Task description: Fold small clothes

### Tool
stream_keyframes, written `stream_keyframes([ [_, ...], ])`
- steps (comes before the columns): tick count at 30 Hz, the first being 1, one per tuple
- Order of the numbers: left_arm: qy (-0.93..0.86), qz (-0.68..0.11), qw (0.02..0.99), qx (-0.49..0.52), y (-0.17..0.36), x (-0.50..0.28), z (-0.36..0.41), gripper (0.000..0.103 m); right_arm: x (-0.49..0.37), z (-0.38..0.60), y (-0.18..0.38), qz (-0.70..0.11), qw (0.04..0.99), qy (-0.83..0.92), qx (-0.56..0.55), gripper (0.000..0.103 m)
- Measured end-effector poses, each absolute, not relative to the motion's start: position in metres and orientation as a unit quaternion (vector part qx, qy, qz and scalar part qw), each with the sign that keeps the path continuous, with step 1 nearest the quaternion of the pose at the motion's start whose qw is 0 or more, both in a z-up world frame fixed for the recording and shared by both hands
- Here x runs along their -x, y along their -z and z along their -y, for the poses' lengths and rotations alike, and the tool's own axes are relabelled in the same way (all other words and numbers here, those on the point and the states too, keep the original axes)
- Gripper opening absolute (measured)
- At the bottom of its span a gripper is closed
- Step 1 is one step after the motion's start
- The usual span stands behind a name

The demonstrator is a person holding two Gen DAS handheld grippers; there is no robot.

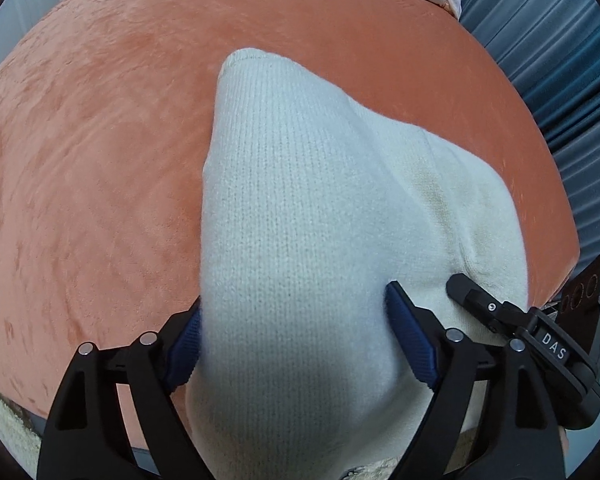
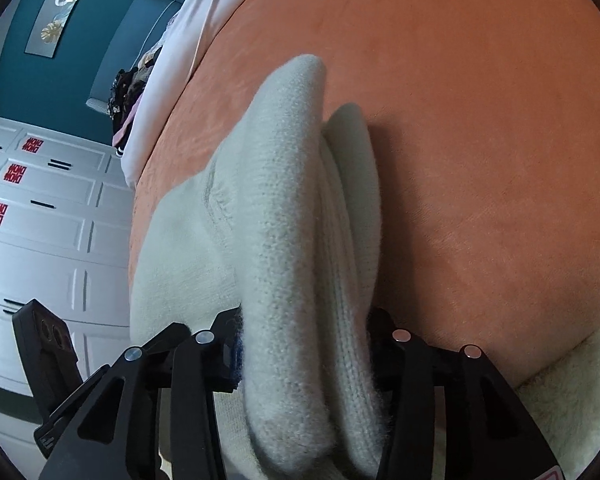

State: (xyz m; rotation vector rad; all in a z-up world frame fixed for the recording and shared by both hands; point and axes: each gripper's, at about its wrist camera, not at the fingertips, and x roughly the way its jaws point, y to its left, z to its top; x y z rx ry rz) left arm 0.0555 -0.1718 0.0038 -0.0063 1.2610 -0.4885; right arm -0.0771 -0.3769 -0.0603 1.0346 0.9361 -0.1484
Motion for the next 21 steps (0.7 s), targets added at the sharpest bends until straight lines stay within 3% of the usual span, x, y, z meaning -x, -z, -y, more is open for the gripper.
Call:
stream_keyframes([
  [7, 0.242, -0.570, 0.785, 0.005, -0.030, -0.051, 0.169, 0.060, 0.070, 0.361, 0.025, -0.413, 0.802, 0.063, -0.427, 0.036],
  [13, 0.279, -0.513, 0.811, 0.042, -0.098, -0.044, 0.146, 0.059, 0.077, 0.340, -0.054, -0.356, 0.854, 0.047, -0.377, 0.036],
  [21, 0.333, -0.353, 0.871, 0.073, -0.235, -0.022, 0.093, 0.059, 0.090, 0.307, -0.190, -0.208, 0.929, -0.005, -0.307, 0.036],
])
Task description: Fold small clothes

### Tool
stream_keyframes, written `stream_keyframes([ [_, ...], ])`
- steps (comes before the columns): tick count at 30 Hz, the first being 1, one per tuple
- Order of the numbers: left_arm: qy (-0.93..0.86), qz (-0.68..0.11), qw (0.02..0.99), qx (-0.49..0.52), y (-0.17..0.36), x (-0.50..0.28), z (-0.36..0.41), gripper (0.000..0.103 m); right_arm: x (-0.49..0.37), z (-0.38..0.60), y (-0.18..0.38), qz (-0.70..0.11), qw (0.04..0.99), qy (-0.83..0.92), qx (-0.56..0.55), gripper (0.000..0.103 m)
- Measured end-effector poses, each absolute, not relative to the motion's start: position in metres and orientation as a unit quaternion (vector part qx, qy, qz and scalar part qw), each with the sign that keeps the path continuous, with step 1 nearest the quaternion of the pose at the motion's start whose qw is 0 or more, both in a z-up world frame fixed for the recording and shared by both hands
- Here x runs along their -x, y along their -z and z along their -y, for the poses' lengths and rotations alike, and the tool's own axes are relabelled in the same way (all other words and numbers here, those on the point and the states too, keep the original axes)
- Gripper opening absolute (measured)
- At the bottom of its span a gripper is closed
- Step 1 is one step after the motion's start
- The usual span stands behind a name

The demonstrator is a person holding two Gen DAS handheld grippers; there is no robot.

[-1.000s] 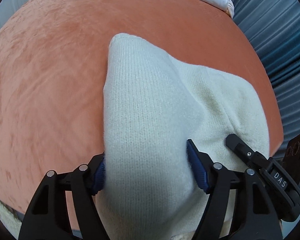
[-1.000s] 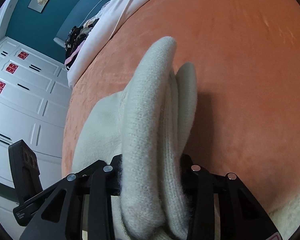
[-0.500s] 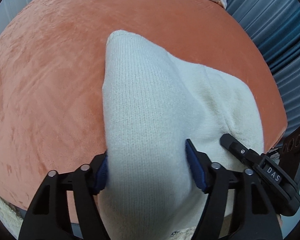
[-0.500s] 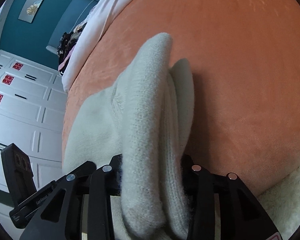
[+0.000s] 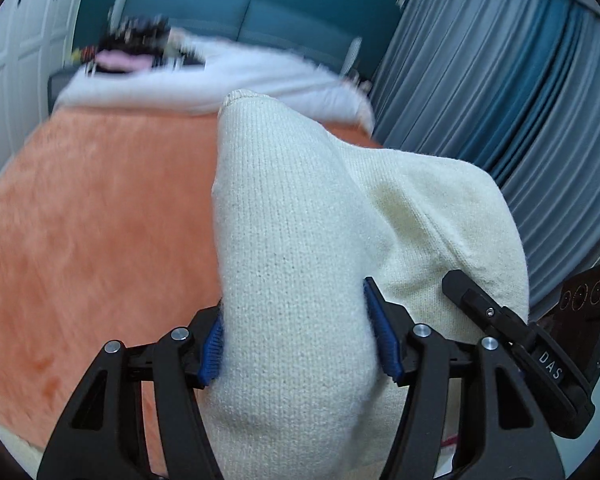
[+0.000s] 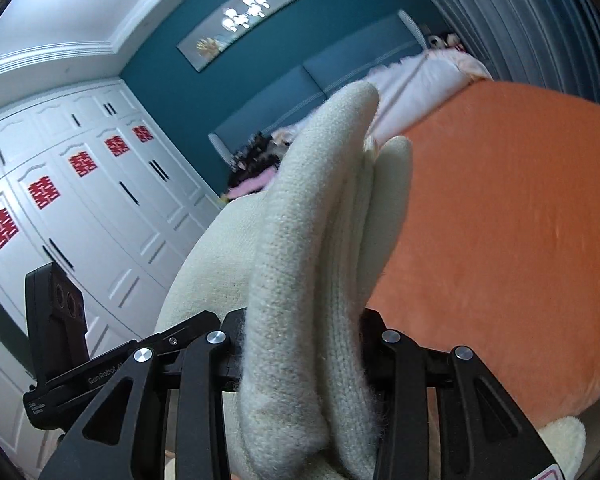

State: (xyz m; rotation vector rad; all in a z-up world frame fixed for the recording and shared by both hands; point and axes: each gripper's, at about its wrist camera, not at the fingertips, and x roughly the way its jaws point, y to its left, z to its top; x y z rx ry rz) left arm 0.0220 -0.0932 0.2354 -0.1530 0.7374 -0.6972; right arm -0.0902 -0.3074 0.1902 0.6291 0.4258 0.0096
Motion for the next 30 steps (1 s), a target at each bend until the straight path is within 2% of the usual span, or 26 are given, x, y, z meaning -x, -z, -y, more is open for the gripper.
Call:
stream_keyframes([
  [7, 0.331, -0.211, 0.917, 0.067, -0.332, -0.019, 0.026, 0.060, 0.067, 0.263, -0.279, -0.090, 0.952, -0.091, -0.277, 0.036],
  [12, 0.311, -0.193, 0.929, 0.064, -0.339, -0.055, -0.009, 0.061, 0.025, 0.243, -0.288, -0.082, 0.948, -0.132, -0.278, 0.037],
  [14, 0.297, -0.217, 0.928, 0.061, -0.318, -0.086, -0.017, 0.062, -0.002, 0.237, -0.269, -0.106, 0.941, -0.134, -0.291, 0.038],
  [18, 0.256, -0.329, 0.905, 0.087, -0.219, -0.155, -0.042, 0.064, -0.079, 0.227, -0.177, -0.219, 0.917, -0.128, -0.307, 0.055],
  [21, 0.193, -0.435, 0.873, 0.105, -0.114, -0.182, -0.061, 0.059, -0.114, 0.232, -0.068, -0.369, 0.877, -0.042, -0.305, 0.052],
  [22, 0.180, -0.459, 0.862, 0.120, -0.087, -0.179, -0.071, 0.059, -0.110, 0.236, -0.041, -0.394, 0.863, -0.024, -0.314, 0.051],
  [25, 0.170, -0.476, 0.850, 0.149, -0.052, -0.158, -0.093, 0.062, -0.075, 0.247, -0.011, -0.379, 0.858, -0.015, -0.346, 0.056],
  [27, 0.168, -0.478, 0.844, 0.176, -0.037, -0.152, -0.099, 0.068, -0.063, 0.251, -0.001, -0.382, 0.851, -0.008, -0.360, 0.068],
  [30, 0.176, -0.490, 0.830, 0.202, -0.020, -0.151, -0.099, 0.072, -0.065, 0.252, 0.019, -0.405, 0.837, -0.004, -0.368, 0.071],
])
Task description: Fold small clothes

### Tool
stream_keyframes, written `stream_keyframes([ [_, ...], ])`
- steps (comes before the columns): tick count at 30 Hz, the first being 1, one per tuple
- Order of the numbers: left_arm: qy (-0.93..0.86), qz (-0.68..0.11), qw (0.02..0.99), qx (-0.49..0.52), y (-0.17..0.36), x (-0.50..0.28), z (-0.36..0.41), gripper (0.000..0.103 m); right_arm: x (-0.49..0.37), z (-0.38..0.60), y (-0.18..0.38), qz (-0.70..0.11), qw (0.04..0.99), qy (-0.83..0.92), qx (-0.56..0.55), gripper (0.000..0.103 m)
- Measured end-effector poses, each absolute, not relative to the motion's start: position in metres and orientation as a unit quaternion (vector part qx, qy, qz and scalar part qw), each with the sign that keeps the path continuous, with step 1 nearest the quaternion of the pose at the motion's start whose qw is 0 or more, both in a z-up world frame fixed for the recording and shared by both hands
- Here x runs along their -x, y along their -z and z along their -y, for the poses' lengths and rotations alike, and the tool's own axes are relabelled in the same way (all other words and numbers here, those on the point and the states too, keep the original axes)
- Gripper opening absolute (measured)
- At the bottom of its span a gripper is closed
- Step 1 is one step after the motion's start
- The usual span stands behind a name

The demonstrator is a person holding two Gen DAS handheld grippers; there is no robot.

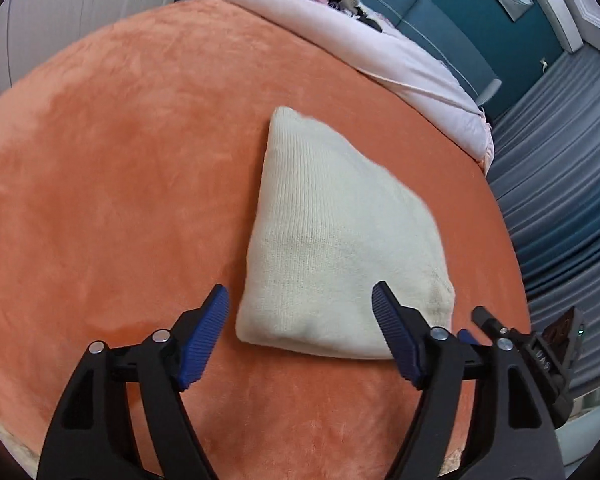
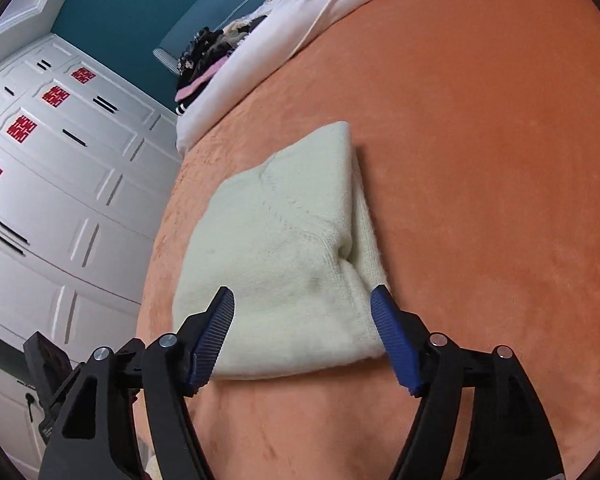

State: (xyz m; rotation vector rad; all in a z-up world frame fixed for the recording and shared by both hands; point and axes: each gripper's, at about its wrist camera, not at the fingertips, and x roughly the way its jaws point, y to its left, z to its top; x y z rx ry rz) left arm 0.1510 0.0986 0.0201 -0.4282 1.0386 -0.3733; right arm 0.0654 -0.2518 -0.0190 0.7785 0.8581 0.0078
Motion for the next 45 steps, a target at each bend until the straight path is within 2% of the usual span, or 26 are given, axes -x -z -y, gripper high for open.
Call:
stream_keyframes([
  [4, 0.173, -0.518, 0.811, 0.209, 0.010, -0.166, -0.090, 0.070, -0.092, 0.242, 0.056, -0.449, 0.812, 0.018, -0.373, 0.074],
  [5, 0.169, -0.525, 0.807, 0.211, 0.016, -0.169, -0.088, 0.066, -0.097, 0.240, 0.062, -0.457, 0.808, 0.020, -0.371, 0.067],
  [7, 0.167, -0.534, 0.799, 0.220, 0.023, -0.174, -0.087, 0.051, -0.110, 0.237, 0.074, -0.481, 0.795, 0.013, -0.368, 0.049],
  [8, 0.173, -0.528, 0.801, 0.223, 0.019, -0.175, -0.086, 0.048, -0.114, 0.233, 0.067, -0.479, 0.803, 0.003, -0.355, 0.030],
  [9, 0.178, -0.519, 0.807, 0.216, 0.012, -0.174, -0.085, 0.043, -0.118, 0.229, 0.055, -0.473, 0.814, -0.005, -0.336, 0.023],
  [12, 0.183, -0.491, 0.832, 0.181, -0.008, -0.172, -0.078, 0.042, -0.123, 0.221, 0.004, -0.431, 0.855, -0.031, -0.286, 0.021],
  [14, 0.178, -0.494, 0.834, 0.168, -0.005, -0.173, -0.076, 0.043, -0.126, 0.220, -0.007, -0.419, 0.865, -0.039, -0.273, 0.021],
  [17, 0.166, -0.524, 0.824, 0.139, 0.022, -0.176, -0.066, 0.049, -0.135, 0.221, 0.045, -0.489, 0.832, -0.004, -0.262, 0.024],
  [18, 0.166, -0.522, 0.826, 0.131, 0.026, -0.174, -0.064, 0.051, -0.129, 0.224, 0.063, -0.491, 0.826, -0.007, -0.275, 0.023],
  [20, 0.165, -0.512, 0.835, 0.120, 0.023, -0.168, -0.063, 0.051, -0.117, 0.232, 0.059, -0.468, 0.826, -0.012, -0.314, 0.025],
  [21, 0.165, -0.511, 0.835, 0.119, 0.021, -0.167, -0.064, 0.051, -0.114, 0.234, 0.054, -0.469, 0.821, -0.006, -0.326, 0.033],
  [23, 0.163, -0.512, 0.835, 0.119, 0.017, -0.166, -0.065, 0.051, -0.106, 0.236, 0.041, -0.466, 0.824, 0.011, -0.322, 0.034],
  [25, 0.160, -0.515, 0.833, 0.125, 0.017, -0.166, -0.066, 0.053, -0.103, 0.237, 0.032, -0.452, 0.831, 0.010, -0.323, 0.047],
  [26, 0.157, -0.517, 0.831, 0.130, 0.017, -0.166, -0.067, 0.055, -0.104, 0.238, 0.033, -0.451, 0.830, 0.005, -0.329, 0.057],
  [29, 0.151, -0.529, 0.822, 0.151, 0.023, -0.170, -0.070, 0.063, -0.123, 0.234, 0.057, -0.503, 0.795, -0.006, -0.340, 0.059],
  [30, 0.152, -0.534, 0.817, 0.157, 0.025, -0.171, -0.070, 0.063, -0.129, 0.232, 0.067, -0.516, 0.784, -0.006, -0.346, 0.062],
  [31, 0.153, -0.537, 0.813, 0.165, 0.028, -0.172, -0.071, 0.065, -0.130, 0.232, 0.072, -0.509, 0.783, -0.006, -0.357, 0.061],
  [32, 0.155, -0.536, 0.812, 0.171, 0.029, -0.173, -0.073, 0.065, -0.130, 0.233, 0.073, -0.500, 0.786, -0.007, -0.364, 0.055],
  [33, 0.159, -0.536, 0.810, 0.175, 0.029, -0.174, -0.073, 0.058, -0.132, 0.233, 0.071, -0.498, 0.785, -0.009, -0.369, 0.042],
  [36, 0.171, -0.520, 0.821, 0.163, 0.012, -0.174, -0.067, 0.045, -0.130, 0.233, 0.041, -0.466, 0.813, -0.025, -0.349, 0.024],
  [37, 0.177, -0.511, 0.826, 0.155, 0.004, -0.172, -0.064, 0.044, -0.125, 0.232, 0.022, -0.441, 0.831, -0.031, -0.339, 0.018],
  [39, 0.197, -0.498, 0.830, 0.151, -0.009, -0.167, -0.059, 0.043, -0.112, 0.232, -0.008, -0.402, 0.856, -0.038, -0.322, 0.017],
  [41, 0.213, -0.500, 0.829, 0.135, -0.007, -0.161, -0.051, 0.043, -0.098, 0.234, -0.014, -0.389, 0.873, -0.020, -0.293, 0.017],
  [45, 0.195, -0.521, 0.827, 0.084, 0.028, -0.153, -0.040, 0.047, -0.095, 0.242, 0.053, -0.476, 0.830, 0.008, -0.291, 0.020],
])
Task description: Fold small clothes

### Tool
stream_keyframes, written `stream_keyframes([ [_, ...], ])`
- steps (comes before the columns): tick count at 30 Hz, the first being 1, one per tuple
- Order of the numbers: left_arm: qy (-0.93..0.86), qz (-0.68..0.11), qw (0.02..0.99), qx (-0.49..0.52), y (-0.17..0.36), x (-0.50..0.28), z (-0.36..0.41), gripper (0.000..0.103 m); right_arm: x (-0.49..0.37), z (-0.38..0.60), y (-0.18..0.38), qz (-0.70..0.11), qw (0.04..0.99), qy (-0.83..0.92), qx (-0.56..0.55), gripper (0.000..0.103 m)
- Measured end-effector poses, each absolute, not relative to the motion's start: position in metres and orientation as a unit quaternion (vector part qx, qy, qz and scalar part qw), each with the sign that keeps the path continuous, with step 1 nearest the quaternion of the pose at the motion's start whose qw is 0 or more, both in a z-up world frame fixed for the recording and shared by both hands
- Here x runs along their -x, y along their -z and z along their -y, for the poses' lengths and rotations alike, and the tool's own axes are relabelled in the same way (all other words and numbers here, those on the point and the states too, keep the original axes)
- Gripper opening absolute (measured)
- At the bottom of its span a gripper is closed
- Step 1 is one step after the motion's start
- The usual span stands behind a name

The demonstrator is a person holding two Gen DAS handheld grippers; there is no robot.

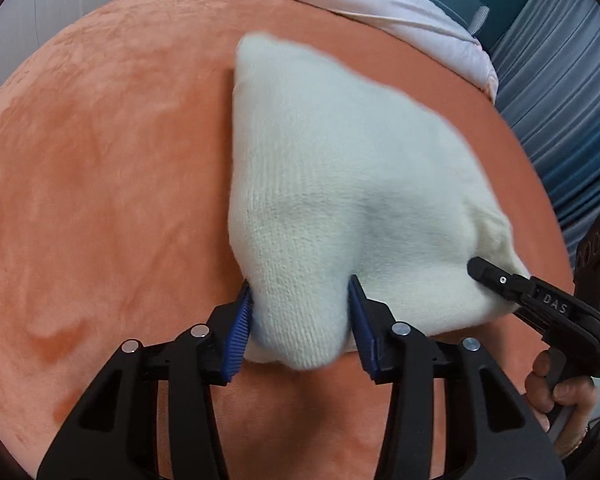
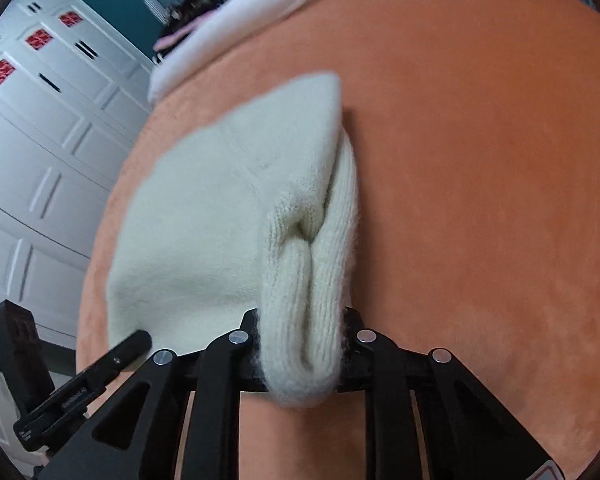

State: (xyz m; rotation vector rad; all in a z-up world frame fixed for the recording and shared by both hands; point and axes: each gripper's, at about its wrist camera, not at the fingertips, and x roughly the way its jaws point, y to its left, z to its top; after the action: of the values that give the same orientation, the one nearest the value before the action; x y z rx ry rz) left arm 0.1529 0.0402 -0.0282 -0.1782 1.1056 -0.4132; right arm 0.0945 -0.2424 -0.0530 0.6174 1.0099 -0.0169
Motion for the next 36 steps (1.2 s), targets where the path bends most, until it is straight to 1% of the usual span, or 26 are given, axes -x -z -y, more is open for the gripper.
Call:
stream_keyframes([
  [1, 0.196, -0.516, 0.829, 0.093, 0.028, -0.151, -0.044, 0.048, -0.089, 0.244, 0.054, -0.464, 0.833, 0.005, -0.302, 0.023],
  [2, 0.197, -0.516, 0.827, 0.105, 0.026, -0.151, -0.049, 0.048, -0.086, 0.246, 0.051, -0.457, 0.834, 0.007, -0.309, 0.032],
  [3, 0.196, -0.518, 0.825, 0.112, 0.024, -0.153, -0.051, 0.049, -0.084, 0.249, 0.047, -0.452, 0.836, 0.014, -0.313, 0.045],
  [4, 0.196, -0.519, 0.824, 0.114, 0.023, -0.154, -0.051, 0.050, -0.087, 0.251, 0.043, -0.448, 0.839, 0.023, -0.310, 0.051],
  [6, 0.193, -0.522, 0.823, 0.116, 0.025, -0.157, -0.051, 0.054, -0.095, 0.258, 0.038, -0.437, 0.846, 0.026, -0.305, 0.067],
  [8, 0.189, -0.524, 0.821, 0.123, 0.028, -0.156, -0.052, 0.058, -0.112, 0.267, 0.040, -0.435, 0.841, 0.011, -0.323, 0.075],
  [11, 0.181, -0.526, 0.819, 0.142, 0.032, -0.156, -0.056, 0.066, -0.152, 0.274, 0.063, -0.471, 0.809, -0.009, -0.351, 0.075],
  [13, 0.183, -0.528, 0.815, 0.153, 0.035, -0.157, -0.058, 0.067, -0.171, 0.274, 0.077, -0.481, 0.784, -0.048, -0.390, 0.060],
  [14, 0.185, -0.528, 0.814, 0.155, 0.035, -0.159, -0.058, 0.066, -0.177, 0.272, 0.080, -0.482, 0.776, -0.057, -0.402, 0.050],
  [15, 0.191, -0.527, 0.814, 0.155, 0.035, -0.161, -0.058, 0.061, -0.182, 0.268, 0.076, -0.477, 0.782, -0.058, -0.396, 0.037],
  [16, 0.201, -0.522, 0.814, 0.155, 0.031, -0.164, -0.056, 0.054, -0.183, 0.265, 0.065, -0.467, 0.796, -0.063, -0.380, 0.035],
  [17, 0.210, -0.516, 0.817, 0.149, 0.026, -0.166, -0.052, 0.051, -0.180, 0.262, 0.050, -0.447, 0.812, -0.068, -0.369, 0.032],
  [20, 0.225, -0.510, 0.821, 0.123, 0.017, -0.172, -0.042, 0.051, -0.156, 0.246, 0.001, -0.380, 0.858, -0.087, -0.334, 0.031],
  [22, 0.230, -0.509, 0.822, 0.107, 0.022, -0.174, -0.036, 0.051, -0.141, 0.245, -0.005, -0.363, 0.877, -0.064, -0.309, 0.031],
  [24, 0.230, -0.516, 0.819, 0.099, 0.031, -0.175, -0.028, 0.055, -0.148, 0.255, 0.023, -0.395, 0.860, -0.024, -0.322, 0.033],
  [25, 0.231, -0.518, 0.817, 0.100, 0.035, -0.175, -0.026, 0.058, -0.160, 0.261, 0.048, -0.433, 0.838, 0.003, -0.331, 0.035],
  [26, 0.228, -0.516, 0.820, 0.099, 0.034, -0.173, -0.025, 0.059, -0.161, 0.268, 0.064, -0.458, 0.820, 0.015, -0.342, 0.039],
  [27, 0.220, -0.511, 0.826, 0.092, 0.031, -0.171, -0.024, 0.060, -0.155, 0.275, 0.067, -0.445, 0.815, 0.007, -0.370, 0.041],
  [29, 0.211, -0.504, 0.834, 0.075, 0.023, -0.163, -0.023, 0.060, -0.145, 0.279, 0.050, -0.434, 0.812, 0.005, -0.389, 0.045],
  [32, 0.197, -0.495, 0.844, 0.057, 0.013, -0.150, -0.026, 0.059, -0.116, 0.272, 0.016, -0.421, 0.838, 0.040, -0.344, 0.045],
  [34, 0.184, -0.488, 0.852, 0.047, 0.004, -0.140, -0.029, 0.059, -0.089, 0.260, -0.003, -0.406, 0.858, 0.047, -0.312, 0.036],
  [35, 0.178, -0.480, 0.858, 0.049, -0.002, -0.133, -0.032, 0.059, -0.075, 0.253, -0.011, -0.398, 0.868, 0.044, -0.294, 0.018],
  [36, 0.176, -0.467, 0.864, 0.058, -0.010, -0.128, -0.036, 0.059, -0.065, 0.245, -0.017, -0.395, 0.876, 0.036, -0.276, 0.005],
])
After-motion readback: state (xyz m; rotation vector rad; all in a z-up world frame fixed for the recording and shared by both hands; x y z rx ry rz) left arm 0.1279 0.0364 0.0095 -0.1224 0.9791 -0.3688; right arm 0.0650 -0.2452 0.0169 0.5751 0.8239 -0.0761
